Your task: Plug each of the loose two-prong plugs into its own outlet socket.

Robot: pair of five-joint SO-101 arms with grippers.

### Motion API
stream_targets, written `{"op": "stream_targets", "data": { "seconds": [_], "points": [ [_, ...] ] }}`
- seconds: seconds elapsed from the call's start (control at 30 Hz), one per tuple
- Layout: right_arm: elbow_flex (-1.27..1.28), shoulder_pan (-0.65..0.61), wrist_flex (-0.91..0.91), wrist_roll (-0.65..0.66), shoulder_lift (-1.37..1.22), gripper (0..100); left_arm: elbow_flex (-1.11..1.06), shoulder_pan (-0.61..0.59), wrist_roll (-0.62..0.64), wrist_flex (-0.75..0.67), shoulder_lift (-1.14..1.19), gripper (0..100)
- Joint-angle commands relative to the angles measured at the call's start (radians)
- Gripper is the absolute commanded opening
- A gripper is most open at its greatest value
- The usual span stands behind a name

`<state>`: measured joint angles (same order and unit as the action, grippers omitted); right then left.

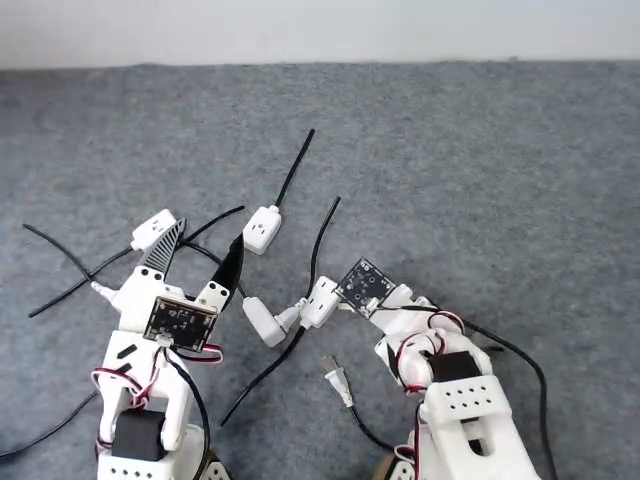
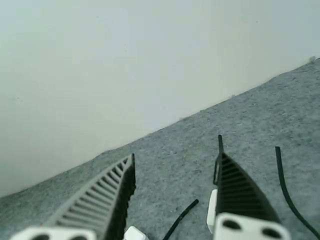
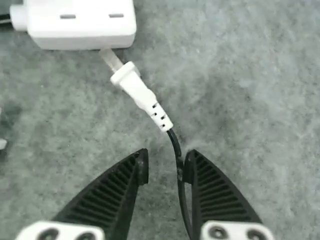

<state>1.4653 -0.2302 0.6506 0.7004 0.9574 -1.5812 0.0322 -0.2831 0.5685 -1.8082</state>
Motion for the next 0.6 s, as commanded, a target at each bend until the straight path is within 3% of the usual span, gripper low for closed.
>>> {"op": "stream_targets", "data": {
  "seconds": [0.0, 0.57],
  "points": [
    [-0.018, -0.027, 0.001, 0.011, 0.015, 13.3, 0.01, 0.003, 0.006, -0.029, -0.009, 26],
    [-0.126, -0.044, 0.008, 0.014, 0.005, 13.6, 0.01, 0.003, 0.006, -0.029, -0.009, 26]
  ]
}}
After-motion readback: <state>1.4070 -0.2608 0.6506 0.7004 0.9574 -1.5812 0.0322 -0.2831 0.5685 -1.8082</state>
